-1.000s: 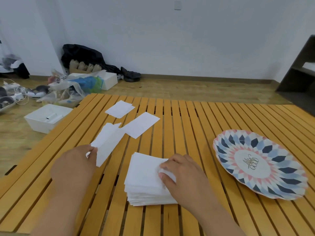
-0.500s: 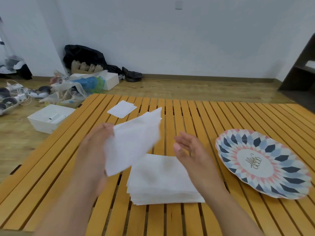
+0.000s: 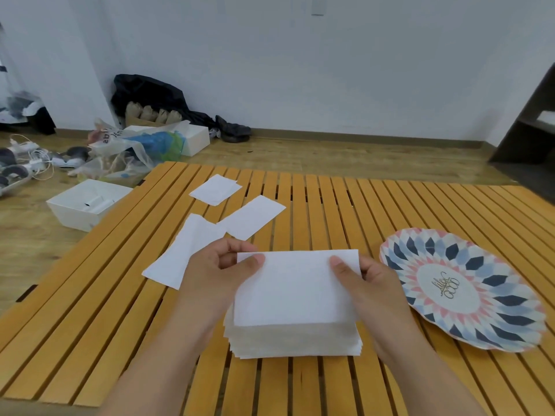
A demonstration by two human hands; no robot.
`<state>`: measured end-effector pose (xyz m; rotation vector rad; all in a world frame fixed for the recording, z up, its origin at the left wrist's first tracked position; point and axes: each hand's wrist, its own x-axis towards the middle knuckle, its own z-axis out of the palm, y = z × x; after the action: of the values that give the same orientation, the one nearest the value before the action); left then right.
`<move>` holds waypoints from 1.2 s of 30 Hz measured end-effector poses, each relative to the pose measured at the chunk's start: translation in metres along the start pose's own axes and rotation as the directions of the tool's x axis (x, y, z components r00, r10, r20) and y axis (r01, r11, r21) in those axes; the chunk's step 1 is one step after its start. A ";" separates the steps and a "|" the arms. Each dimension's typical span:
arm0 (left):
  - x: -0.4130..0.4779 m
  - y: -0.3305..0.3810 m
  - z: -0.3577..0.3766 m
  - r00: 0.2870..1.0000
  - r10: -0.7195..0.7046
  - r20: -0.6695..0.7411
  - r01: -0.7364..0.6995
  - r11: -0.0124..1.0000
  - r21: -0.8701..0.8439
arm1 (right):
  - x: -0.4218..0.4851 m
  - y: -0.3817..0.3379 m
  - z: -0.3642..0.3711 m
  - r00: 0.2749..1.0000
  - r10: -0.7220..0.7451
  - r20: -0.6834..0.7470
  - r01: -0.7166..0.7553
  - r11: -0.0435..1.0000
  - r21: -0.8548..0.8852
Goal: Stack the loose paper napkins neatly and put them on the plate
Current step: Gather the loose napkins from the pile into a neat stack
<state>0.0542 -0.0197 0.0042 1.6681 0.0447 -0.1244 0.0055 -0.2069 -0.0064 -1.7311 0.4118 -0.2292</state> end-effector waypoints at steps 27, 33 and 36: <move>0.055 -0.081 -0.068 0.960 0.235 -0.150 0.041 0.412 0.910 | -0.009 0.036 0.031 0.815 -0.465 0.346 0.524 0.333 -0.784; 0.052 -0.077 -0.066 0.957 0.256 -0.135 0.032 0.371 0.928 | -0.007 0.038 0.029 0.816 -0.432 0.385 0.553 0.386 -0.738; 0.046 -0.061 -0.061 0.950 0.254 -0.181 -0.013 0.612 0.791 | -0.006 0.036 0.024 0.820 -0.430 0.378 0.559 0.461 -0.689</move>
<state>0.0973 0.0455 -0.0548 2.5719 0.0837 0.2574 0.0042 -0.1884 -0.0462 -2.7245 -0.1974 -0.3716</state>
